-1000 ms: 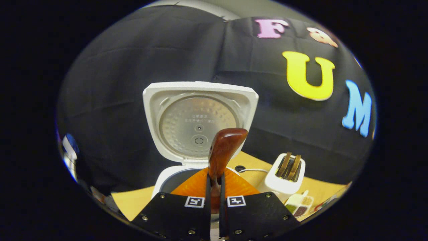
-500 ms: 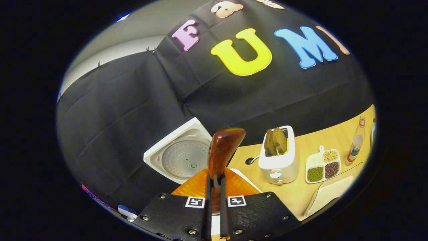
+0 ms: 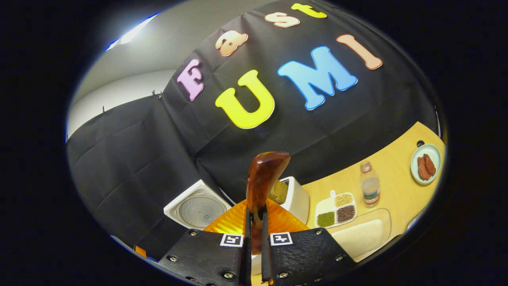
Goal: Close the left gripper, press the button to open the rice cooker; take a wooden spoon from the chopstick holder with the right hand, scoop a spoonful of rice and pour it into the rice cooker, then put the wooden spoon back into the chopstick holder.
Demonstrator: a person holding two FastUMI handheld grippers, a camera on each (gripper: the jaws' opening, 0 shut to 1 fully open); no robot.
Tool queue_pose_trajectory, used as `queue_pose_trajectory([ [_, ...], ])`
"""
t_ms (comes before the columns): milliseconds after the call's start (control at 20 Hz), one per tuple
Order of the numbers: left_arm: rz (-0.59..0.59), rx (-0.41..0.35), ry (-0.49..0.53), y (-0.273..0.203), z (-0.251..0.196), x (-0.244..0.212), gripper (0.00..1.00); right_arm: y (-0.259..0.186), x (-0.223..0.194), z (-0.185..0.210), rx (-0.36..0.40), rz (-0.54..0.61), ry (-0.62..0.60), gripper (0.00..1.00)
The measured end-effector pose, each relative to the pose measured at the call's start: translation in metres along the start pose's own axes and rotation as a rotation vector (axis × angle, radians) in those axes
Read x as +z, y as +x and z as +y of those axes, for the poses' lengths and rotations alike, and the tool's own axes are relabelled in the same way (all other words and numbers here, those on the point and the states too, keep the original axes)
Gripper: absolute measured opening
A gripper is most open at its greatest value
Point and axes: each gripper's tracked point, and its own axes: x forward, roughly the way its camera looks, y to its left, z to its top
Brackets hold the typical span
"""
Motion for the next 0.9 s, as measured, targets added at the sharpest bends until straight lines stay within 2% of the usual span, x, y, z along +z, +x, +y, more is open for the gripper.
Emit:
queue_pose_trajectory([
  [50,-0.004,-0.014,-0.003,0.0,-0.01,0.002,0.95,-0.007,0.006,-0.016,-0.021,-0.015,0.006,0.1],
  [100,-0.006,-0.027,-0.006,0.0,-0.02,0.003,0.99,-0.015,0.013,-0.031,-0.042,-0.029,0.011,0.1],
  [200,-0.008,-0.056,-0.016,0.004,-0.041,0.005,0.99,-0.033,0.026,-0.058,-0.083,-0.06,0.013,0.1],
  [500,-0.025,-0.135,-0.006,0.008,-0.101,0.013,0.97,-0.089,0.051,-0.145,-0.235,-0.121,-0.049,0.11],
  [700,-0.039,-0.161,0.001,0.014,-0.129,0.021,0.97,-0.12,0.061,-0.191,-0.308,-0.144,-0.059,0.11],
  [900,-0.058,-0.162,-0.003,0.014,-0.149,0.032,0.96,-0.142,0.056,-0.24,-0.396,-0.136,-0.122,0.11],
])
